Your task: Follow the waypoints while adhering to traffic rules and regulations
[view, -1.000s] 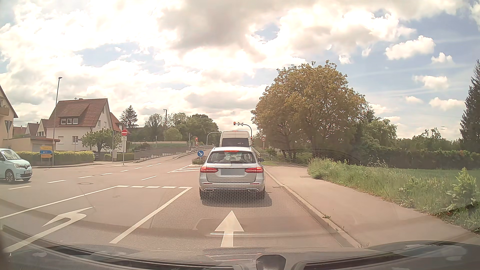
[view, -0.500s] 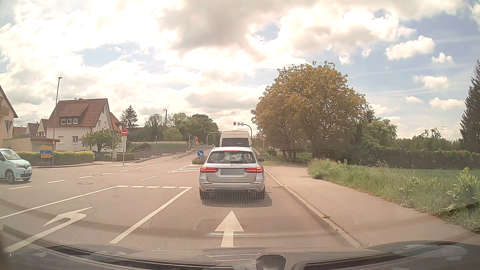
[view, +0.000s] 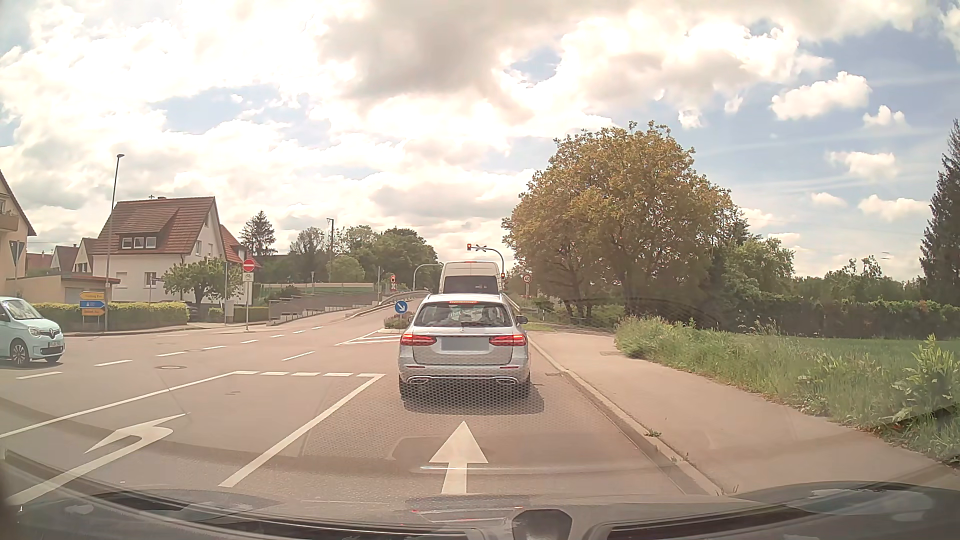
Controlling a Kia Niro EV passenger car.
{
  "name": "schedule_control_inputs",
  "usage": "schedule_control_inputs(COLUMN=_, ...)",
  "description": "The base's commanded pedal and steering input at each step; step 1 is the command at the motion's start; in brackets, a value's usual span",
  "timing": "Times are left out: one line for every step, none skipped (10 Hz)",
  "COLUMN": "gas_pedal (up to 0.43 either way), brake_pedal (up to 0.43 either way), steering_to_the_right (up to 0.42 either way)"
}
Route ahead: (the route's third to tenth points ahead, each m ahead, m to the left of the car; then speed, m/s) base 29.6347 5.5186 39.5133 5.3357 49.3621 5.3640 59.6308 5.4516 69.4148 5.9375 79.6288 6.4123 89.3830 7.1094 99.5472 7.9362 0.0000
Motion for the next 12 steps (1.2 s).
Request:
schedule_control_inputs(gas_pedal=0.0, brake_pedal=0.25, steering_to_the_right=0.005)
schedule_control_inputs(gas_pedal=0.0, brake_pedal=0.244, steering_to_the_right=0.005)
schedule_control_inputs(gas_pedal=0.0, brake_pedal=0.244, steering_to_the_right=0.005)
schedule_control_inputs(gas_pedal=0.0, brake_pedal=0.25, steering_to_the_right=0.005)
schedule_control_inputs(gas_pedal=0.0, brake_pedal=0.244, steering_to_the_right=0.005)
schedule_control_inputs(gas_pedal=0.0, brake_pedal=0.244, steering_to_the_right=0.005)
schedule_control_inputs(gas_pedal=0.0, brake_pedal=0.244, steering_to_the_right=0.005)
schedule_control_inputs(gas_pedal=0.0, brake_pedal=0.244, steering_to_the_right=0.005)
schedule_control_inputs(gas_pedal=0.0, brake_pedal=0.244, steering_to_the_right=0.005)
schedule_control_inputs(gas_pedal=0.0, brake_pedal=0.25, steering_to_the_right=0.005)
schedule_control_inputs(gas_pedal=0.0, brake_pedal=0.25, steering_to_the_right=0.005)
schedule_control_inputs(gas_pedal=0.0, brake_pedal=0.25, steering_to_the_right=0.005)
